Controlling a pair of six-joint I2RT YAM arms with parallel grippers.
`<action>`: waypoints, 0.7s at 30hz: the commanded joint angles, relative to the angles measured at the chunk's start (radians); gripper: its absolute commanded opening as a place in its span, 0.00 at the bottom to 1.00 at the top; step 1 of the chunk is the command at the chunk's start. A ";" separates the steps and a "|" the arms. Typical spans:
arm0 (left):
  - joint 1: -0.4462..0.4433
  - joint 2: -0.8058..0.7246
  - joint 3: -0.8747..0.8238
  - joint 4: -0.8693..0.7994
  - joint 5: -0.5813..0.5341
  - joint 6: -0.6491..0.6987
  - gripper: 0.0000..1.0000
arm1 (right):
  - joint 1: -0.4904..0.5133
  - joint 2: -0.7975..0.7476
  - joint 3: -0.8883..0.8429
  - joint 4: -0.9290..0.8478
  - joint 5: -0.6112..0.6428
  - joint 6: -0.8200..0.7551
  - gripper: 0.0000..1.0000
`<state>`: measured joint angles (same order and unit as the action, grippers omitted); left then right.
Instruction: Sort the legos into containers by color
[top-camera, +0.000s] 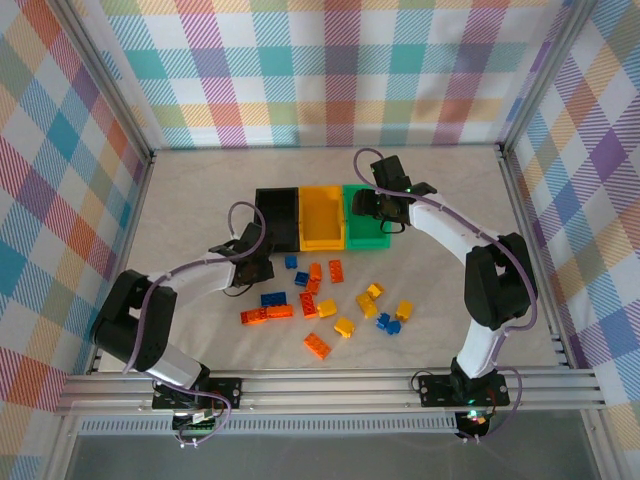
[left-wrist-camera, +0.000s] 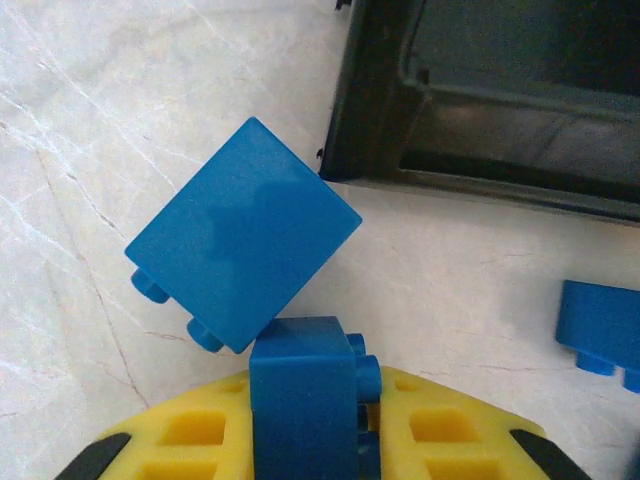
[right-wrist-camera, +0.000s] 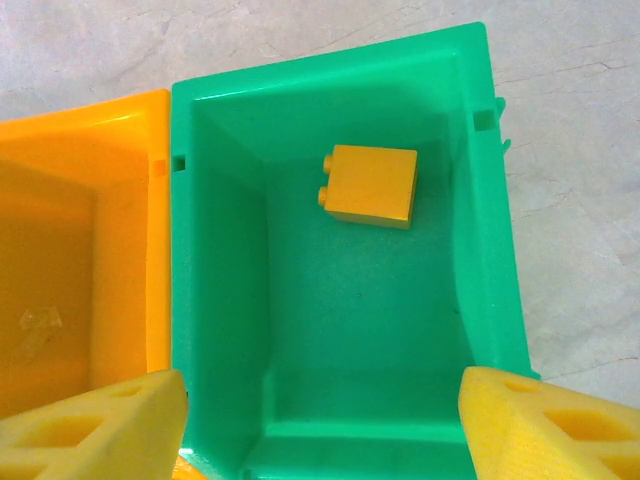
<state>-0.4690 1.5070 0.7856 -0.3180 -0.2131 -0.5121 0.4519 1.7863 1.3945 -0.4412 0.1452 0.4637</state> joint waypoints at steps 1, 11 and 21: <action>-0.017 -0.083 -0.014 -0.061 0.022 -0.027 0.19 | -0.003 -0.037 -0.012 0.019 -0.012 0.017 0.72; 0.014 -0.053 0.294 -0.186 0.050 -0.065 0.14 | -0.002 -0.071 -0.076 0.039 -0.033 0.032 0.72; 0.084 0.350 0.705 -0.243 0.014 -0.035 0.12 | -0.003 -0.147 -0.150 0.019 -0.021 0.016 0.73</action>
<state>-0.3950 1.7973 1.4231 -0.4820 -0.1768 -0.5598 0.4519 1.6886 1.2659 -0.4225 0.1299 0.4820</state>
